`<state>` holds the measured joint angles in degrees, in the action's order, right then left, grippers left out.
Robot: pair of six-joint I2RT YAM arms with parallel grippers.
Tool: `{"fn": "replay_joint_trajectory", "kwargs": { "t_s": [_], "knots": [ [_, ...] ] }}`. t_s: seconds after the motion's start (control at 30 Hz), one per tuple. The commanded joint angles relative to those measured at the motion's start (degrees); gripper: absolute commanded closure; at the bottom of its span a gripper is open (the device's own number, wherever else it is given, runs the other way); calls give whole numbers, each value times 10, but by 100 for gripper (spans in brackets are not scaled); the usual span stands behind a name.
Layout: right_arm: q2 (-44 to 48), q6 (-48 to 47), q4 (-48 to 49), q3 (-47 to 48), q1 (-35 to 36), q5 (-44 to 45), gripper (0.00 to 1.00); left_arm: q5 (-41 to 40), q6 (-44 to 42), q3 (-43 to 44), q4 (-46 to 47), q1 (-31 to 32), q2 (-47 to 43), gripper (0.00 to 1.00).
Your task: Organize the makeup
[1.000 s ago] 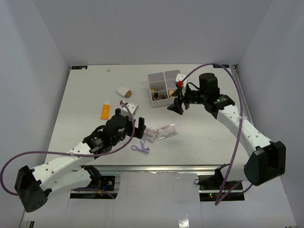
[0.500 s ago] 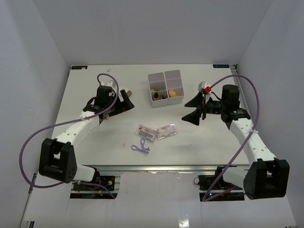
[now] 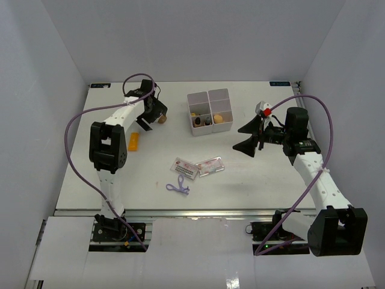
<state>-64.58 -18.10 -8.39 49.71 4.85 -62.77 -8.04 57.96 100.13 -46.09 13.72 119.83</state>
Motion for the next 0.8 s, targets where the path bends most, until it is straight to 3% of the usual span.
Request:
{"fn": "replay_joint_trajectory", "kwargs": {
  "t_s": [0.0,0.77],
  "knots": [
    [4,-5,8,0,-4,-1,10,-69,34,85,-117,0,26,2],
    [-13,-10,0,1,-5,-18,9,-60,37,269,-121,-1,171,2]
  ]
}}
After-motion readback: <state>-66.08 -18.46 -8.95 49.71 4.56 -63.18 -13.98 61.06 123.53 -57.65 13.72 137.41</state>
